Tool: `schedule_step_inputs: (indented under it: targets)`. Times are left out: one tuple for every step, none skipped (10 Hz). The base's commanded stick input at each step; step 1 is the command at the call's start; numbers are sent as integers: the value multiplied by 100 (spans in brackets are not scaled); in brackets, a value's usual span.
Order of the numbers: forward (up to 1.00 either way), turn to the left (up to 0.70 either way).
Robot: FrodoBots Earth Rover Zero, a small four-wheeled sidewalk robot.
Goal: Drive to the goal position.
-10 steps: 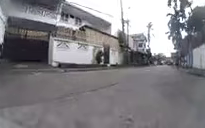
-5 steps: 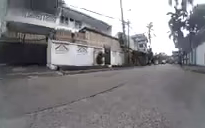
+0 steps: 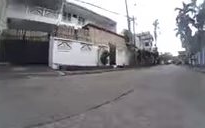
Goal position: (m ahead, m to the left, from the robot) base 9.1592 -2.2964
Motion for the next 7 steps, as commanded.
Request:
schedule_step_inputs:
  targets:
    - [100, 0]
    - [100, 0]
    - [100, 0]
    - [100, 0]
    - [100, 0]
    - [100, 0]
    - [100, 0]
